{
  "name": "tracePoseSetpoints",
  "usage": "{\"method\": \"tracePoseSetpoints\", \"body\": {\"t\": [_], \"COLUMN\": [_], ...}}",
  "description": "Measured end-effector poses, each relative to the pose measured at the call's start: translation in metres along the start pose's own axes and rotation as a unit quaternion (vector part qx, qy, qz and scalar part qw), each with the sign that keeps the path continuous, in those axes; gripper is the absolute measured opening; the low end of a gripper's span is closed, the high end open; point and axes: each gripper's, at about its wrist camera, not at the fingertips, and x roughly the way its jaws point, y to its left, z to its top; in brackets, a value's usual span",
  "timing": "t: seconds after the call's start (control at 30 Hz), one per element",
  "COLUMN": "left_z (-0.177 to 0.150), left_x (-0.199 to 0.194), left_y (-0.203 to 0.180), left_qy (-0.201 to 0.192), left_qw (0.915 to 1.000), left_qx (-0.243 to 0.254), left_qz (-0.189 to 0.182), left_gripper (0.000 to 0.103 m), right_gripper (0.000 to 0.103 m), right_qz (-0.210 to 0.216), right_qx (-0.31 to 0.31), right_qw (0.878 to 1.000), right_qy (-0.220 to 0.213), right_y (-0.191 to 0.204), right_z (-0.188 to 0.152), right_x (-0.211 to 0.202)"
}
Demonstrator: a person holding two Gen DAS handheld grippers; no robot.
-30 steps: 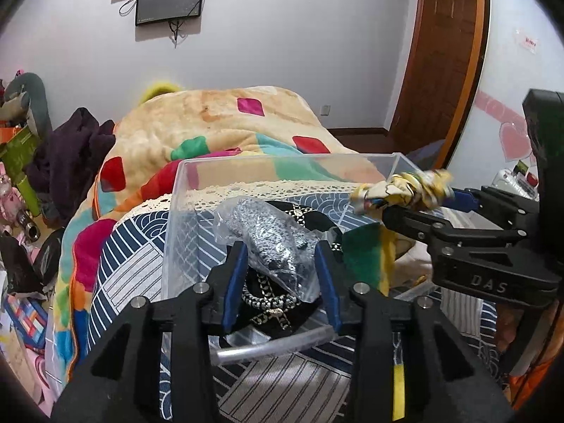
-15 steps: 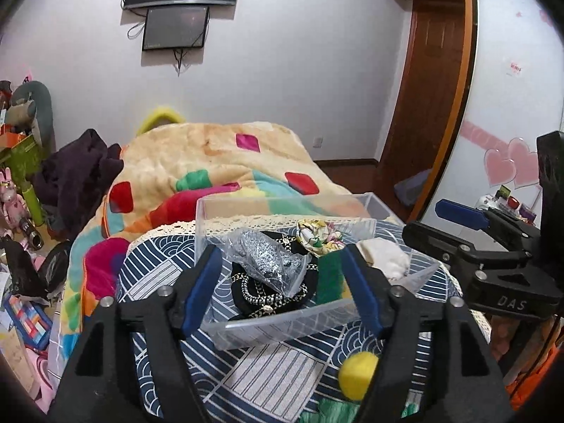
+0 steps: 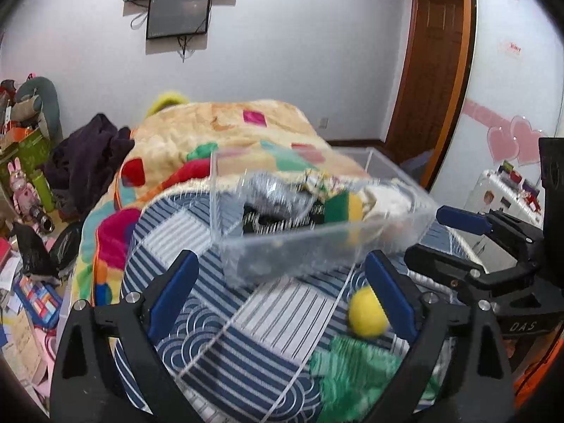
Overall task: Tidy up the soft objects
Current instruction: 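Reach the left tool to the green knit glove while the right tool grasps the yellow fuzzy ball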
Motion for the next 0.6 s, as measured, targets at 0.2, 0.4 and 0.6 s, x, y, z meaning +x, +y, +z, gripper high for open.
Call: {"method": "tracePoseSetpoints", "body": {"t": [0.2, 0.4, 0.6], "left_z": [-0.027, -0.045, -0.048], "left_x": [0.017, 0.024, 0.025], "left_y": [0.013, 0.019, 0.019], "left_qy": [0.043, 0.064, 0.070], "left_qw": [0.9988, 0.9970, 0.9959], "left_qx": [-0.023, -0.042, -0.056], "left_qz": [0.005, 0.005, -0.010], "left_gripper": [0.096, 0.096, 0.096], "right_gripper": [0.083, 0.082, 0.058], "right_qz": [0.015, 0.043, 0.072], "right_qx": [0.009, 0.010, 0.014], "right_qw": [0.999, 0.996, 0.993], "right_qy": [0.045, 0.076, 0.095], "right_y": [0.006, 0.012, 0.015], "right_z": [-0.024, -0.035, -0.042], "right_x": [0.021, 0.039, 0.045]}}
